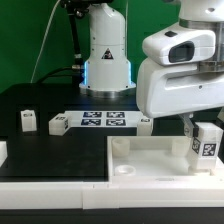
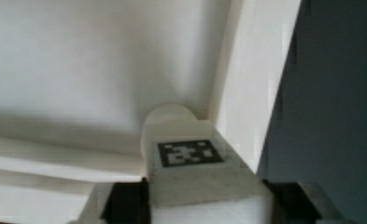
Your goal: Assemble one leg
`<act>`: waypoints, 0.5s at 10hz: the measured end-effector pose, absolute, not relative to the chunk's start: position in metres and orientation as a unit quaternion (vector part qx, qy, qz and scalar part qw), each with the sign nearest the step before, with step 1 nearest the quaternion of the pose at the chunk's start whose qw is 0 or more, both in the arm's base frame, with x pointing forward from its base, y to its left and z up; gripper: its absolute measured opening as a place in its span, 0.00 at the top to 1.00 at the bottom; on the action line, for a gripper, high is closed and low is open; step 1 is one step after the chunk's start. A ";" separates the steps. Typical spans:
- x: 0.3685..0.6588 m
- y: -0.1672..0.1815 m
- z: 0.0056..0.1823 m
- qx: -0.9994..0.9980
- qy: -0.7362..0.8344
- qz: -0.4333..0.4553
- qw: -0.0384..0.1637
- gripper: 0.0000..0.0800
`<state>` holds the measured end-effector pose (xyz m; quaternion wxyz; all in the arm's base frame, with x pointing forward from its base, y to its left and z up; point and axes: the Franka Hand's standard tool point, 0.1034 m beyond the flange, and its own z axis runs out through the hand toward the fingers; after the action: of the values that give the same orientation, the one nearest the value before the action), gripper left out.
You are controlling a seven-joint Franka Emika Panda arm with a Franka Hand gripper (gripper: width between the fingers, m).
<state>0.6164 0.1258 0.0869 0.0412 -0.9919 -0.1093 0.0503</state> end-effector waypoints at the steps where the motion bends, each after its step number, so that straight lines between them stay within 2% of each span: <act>1: 0.616 0.126 0.087 -0.993 -0.100 0.051 0.041 0.62; 4: 0.617 0.125 0.087 -0.994 -0.083 0.051 0.042 0.62; 5: 0.617 0.124 0.087 -0.997 -0.015 0.054 0.054 0.62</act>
Offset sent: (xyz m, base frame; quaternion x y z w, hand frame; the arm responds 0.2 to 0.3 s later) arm 0.0000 0.0000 0.0000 0.0000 0.0000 0.0000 1.0000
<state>0.6169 0.1237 0.0868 0.0543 -0.9969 -0.0149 0.0543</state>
